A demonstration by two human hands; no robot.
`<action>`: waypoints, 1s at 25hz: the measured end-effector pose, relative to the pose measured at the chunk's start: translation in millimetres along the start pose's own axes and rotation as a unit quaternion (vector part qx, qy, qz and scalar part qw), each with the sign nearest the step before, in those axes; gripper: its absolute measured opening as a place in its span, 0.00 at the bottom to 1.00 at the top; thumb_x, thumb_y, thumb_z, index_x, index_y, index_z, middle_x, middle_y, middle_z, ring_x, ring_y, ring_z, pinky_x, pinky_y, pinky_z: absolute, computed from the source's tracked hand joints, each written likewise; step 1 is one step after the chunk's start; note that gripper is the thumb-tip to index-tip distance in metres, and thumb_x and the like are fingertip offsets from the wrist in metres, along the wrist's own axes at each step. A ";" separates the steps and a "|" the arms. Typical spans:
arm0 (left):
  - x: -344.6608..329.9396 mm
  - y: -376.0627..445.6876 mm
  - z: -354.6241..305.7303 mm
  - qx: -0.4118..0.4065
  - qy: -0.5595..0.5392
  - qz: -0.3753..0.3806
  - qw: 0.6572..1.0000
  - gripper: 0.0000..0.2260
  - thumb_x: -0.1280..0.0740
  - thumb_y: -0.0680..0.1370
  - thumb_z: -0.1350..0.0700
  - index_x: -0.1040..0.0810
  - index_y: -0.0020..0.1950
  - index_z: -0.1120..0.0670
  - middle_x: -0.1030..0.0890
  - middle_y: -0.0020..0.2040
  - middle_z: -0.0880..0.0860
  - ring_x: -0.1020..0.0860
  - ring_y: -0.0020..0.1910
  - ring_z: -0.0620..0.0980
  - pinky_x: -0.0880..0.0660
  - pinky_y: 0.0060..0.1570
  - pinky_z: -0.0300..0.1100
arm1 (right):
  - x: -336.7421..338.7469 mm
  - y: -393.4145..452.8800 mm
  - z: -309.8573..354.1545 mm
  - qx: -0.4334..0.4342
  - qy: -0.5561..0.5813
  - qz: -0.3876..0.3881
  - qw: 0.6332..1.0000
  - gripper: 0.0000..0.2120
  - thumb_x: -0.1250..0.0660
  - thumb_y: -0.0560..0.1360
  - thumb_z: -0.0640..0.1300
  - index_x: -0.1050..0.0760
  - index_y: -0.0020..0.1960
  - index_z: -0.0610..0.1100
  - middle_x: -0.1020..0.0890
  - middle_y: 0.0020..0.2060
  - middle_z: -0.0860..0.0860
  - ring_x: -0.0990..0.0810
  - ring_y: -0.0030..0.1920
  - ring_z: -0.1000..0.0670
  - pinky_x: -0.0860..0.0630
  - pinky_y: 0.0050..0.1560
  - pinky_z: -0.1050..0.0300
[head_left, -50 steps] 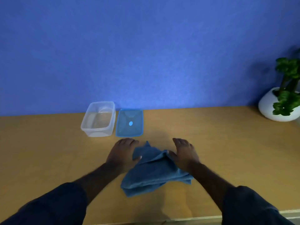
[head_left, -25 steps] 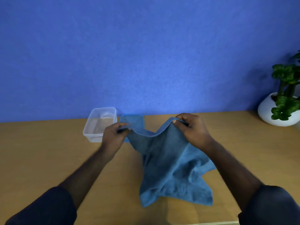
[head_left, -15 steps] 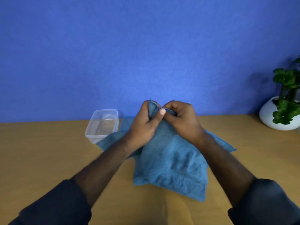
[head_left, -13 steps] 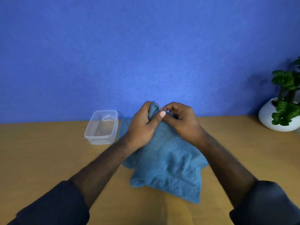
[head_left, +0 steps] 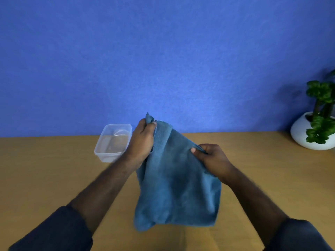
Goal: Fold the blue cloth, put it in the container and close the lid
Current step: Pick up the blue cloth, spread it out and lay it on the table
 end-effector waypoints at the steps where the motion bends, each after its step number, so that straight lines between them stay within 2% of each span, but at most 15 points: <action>1: 2.2 0.4 3.7 0.006 -0.001 0.002 1.000 0.14 0.41 0.81 0.52 0.26 0.50 0.64 0.27 0.42 0.56 0.27 0.42 0.51 0.30 0.46 0.49 | -0.2 0.1 7.5 -0.001 0.012 -0.010 1.000 0.18 0.32 0.77 0.52 0.20 0.37 0.38 0.18 0.31 0.47 0.22 0.31 0.50 0.26 0.33 0.57; 3: 9.0 2.4 6.1 -0.024 0.044 -0.013 0.999 0.16 0.41 0.82 0.53 0.25 0.48 0.67 0.25 0.42 0.58 0.26 0.42 0.52 0.30 0.46 0.49 | 1.2 0.4 18.8 -0.008 0.033 -0.027 0.999 0.25 0.33 0.76 0.58 0.21 0.37 0.34 0.18 0.31 0.46 0.21 0.31 0.50 0.26 0.30 0.60; 4: 13.0 4.0 6.4 -0.053 0.093 -0.031 0.994 0.18 0.42 0.82 0.53 0.25 0.46 0.67 0.24 0.43 0.60 0.25 0.43 0.54 0.29 0.47 0.50 | 2.5 0.8 22.2 -0.019 0.051 -0.030 0.998 0.26 0.34 0.76 0.59 0.21 0.39 0.33 0.17 0.34 0.44 0.19 0.33 0.48 0.23 0.33 0.57; 6: 20.7 3.8 5.3 -0.105 0.183 -0.083 0.974 0.19 0.42 0.83 0.52 0.26 0.37 0.61 0.25 0.43 0.63 0.24 0.46 0.61 0.27 0.49 0.53 | 4.3 0.9 26.8 -0.043 0.090 -0.029 0.995 0.21 0.34 0.78 0.55 0.17 0.43 0.37 0.13 0.41 0.41 0.15 0.40 0.44 0.18 0.42 0.49; 8: 27.4 0.7 4.1 -0.109 0.190 -0.126 0.968 0.20 0.40 0.82 0.51 0.36 0.29 0.51 0.29 0.34 0.53 0.27 0.37 0.58 0.29 0.40 0.52 | 6.0 0.7 32.1 -0.053 0.120 -0.030 0.991 0.13 0.35 0.79 0.46 0.17 0.46 0.39 0.14 0.45 0.39 0.15 0.43 0.42 0.18 0.47 0.43; 10: 25.4 -0.7 3.7 -0.073 0.147 -0.116 0.980 0.22 0.38 0.81 0.50 0.38 0.29 0.53 0.34 0.27 0.47 0.34 0.28 0.52 0.36 0.35 0.48 | 7.2 1.0 40.1 -0.037 0.154 -0.031 0.987 0.08 0.36 0.79 0.39 0.19 0.54 0.42 0.14 0.47 0.40 0.15 0.44 0.42 0.18 0.47 0.43; 12: 11.8 -5.8 1.0 -0.042 0.096 -0.075 0.992 0.21 0.35 0.80 0.49 0.33 0.30 0.57 0.33 0.28 0.50 0.35 0.30 0.51 0.37 0.35 0.48 | 3.1 0.0 50.4 -0.016 0.208 -0.018 0.978 0.13 0.37 0.79 0.35 0.24 0.59 0.48 0.13 0.46 0.43 0.14 0.43 0.44 0.18 0.41 0.49; 14: -8.6 -19.5 -4.6 -0.034 0.041 -0.015 0.998 0.18 0.33 0.78 0.49 0.27 0.33 0.59 0.30 0.30 0.53 0.33 0.32 0.49 0.35 0.35 0.48 | -5.3 -2.1 60.9 0.008 0.242 0.004 0.970 0.14 0.38 0.79 0.34 0.27 0.60 0.48 0.14 0.44 0.43 0.16 0.40 0.45 0.20 0.37 0.53; 16: -24.2 -34.5 -8.5 -0.049 0.018 0.046 0.998 0.19 0.32 0.76 0.47 0.24 0.36 0.62 0.27 0.31 0.55 0.31 0.32 0.49 0.32 0.34 0.48 | -13.5 -2.8 65.7 0.039 0.248 0.023 0.968 0.12 0.39 0.79 0.33 0.30 0.59 0.46 0.19 0.44 0.39 0.21 0.43 0.41 0.24 0.43 0.47; 18: -28.2 -41.7 -9.3 -0.079 0.041 0.074 0.993 0.16 0.29 0.73 0.47 0.20 0.40 0.61 0.19 0.35 0.59 0.23 0.33 0.51 0.25 0.37 0.51 | -16.5 -4.3 67.8 0.063 0.265 0.038 0.962 0.13 0.39 0.79 0.32 0.31 0.59 0.45 0.21 0.47 0.39 0.24 0.47 0.40 0.27 0.48 0.43; 19: -27.4 -42.3 -9.1 -0.086 0.052 0.074 0.992 0.14 0.26 0.71 0.48 0.19 0.43 0.59 0.17 0.40 0.59 0.19 0.38 0.52 0.22 0.42 0.52 | -15.8 -5.4 67.7 0.065 0.286 0.055 0.954 0.14 0.38 0.78 0.32 0.31 0.61 0.45 0.20 0.48 0.39 0.22 0.49 0.40 0.25 0.49 0.44; 21: -25.6 -41.0 -6.5 -0.090 0.072 0.051 0.992 0.13 0.23 0.68 0.53 0.18 0.50 0.56 0.16 0.47 0.56 0.16 0.46 0.52 0.19 0.49 0.51 | -13.7 -8.5 66.5 0.059 0.312 0.111 0.942 0.20 0.35 0.77 0.34 0.33 0.66 0.47 0.18 0.52 0.40 0.19 0.50 0.42 0.22 0.49 0.48; 23: -25.7 -39.8 -2.9 -0.082 0.081 0.000 0.993 0.11 0.24 0.70 0.59 0.18 0.51 0.56 0.15 0.46 0.52 0.16 0.46 0.50 0.19 0.50 0.52 | -13.6 -10.4 62.9 0.060 0.276 0.149 0.948 0.26 0.33 0.74 0.36 0.34 0.69 0.50 0.18 0.54 0.39 0.19 0.51 0.43 0.25 0.49 0.47; 25: -24.8 -37.3 -0.1 -0.062 0.070 -0.033 0.995 0.07 0.27 0.73 0.62 0.17 0.50 0.57 0.14 0.44 0.53 0.15 0.44 0.51 0.19 0.49 0.53 | -17.5 -11.3 56.9 0.072 0.236 0.156 0.956 0.27 0.33 0.73 0.36 0.34 0.70 0.50 0.19 0.56 0.36 0.21 0.53 0.42 0.27 0.52 0.45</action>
Point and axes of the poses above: each hand's wrist, its own y-axis towards the middle knuckle, its own x-axis out of the back of the hand, z = x × y, the point moved 2 cm from there along y, towards the middle knuckle
